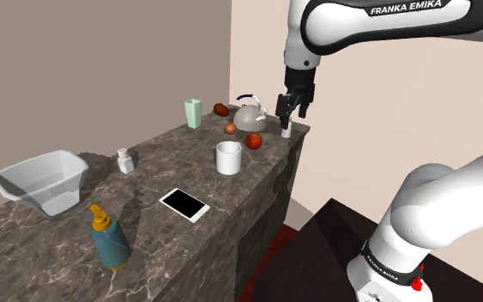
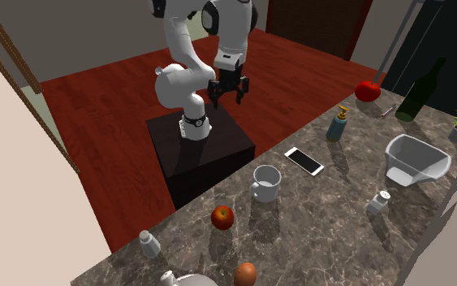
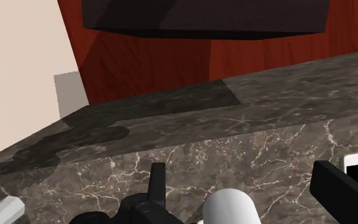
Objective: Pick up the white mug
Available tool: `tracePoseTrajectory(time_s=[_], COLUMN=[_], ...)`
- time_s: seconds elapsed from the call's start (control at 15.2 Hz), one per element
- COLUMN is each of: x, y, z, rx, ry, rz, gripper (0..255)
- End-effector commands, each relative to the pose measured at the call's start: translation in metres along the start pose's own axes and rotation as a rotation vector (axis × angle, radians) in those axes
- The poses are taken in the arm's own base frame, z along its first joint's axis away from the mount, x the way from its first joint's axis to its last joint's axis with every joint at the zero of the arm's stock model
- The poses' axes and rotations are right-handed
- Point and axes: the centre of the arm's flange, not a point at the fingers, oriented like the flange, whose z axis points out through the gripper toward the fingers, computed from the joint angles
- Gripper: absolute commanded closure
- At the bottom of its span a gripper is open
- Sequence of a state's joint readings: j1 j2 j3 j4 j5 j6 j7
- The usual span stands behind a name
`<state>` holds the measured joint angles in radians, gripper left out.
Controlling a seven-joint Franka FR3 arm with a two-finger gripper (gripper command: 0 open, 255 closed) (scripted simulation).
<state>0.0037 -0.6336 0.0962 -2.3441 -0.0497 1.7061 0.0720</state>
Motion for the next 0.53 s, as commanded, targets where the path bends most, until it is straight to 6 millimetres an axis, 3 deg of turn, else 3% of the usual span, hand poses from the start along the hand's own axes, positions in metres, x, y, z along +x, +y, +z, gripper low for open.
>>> tracePoseTrajectory(time_s=[0.0,0.46], x=[0.022,0.087], y=[-0.007,-0.034], z=[0.017,0.068], rx=[0.009,0.036], ry=[0.012,0.047], rz=[-0.001,-0.007], gripper=[0,0])
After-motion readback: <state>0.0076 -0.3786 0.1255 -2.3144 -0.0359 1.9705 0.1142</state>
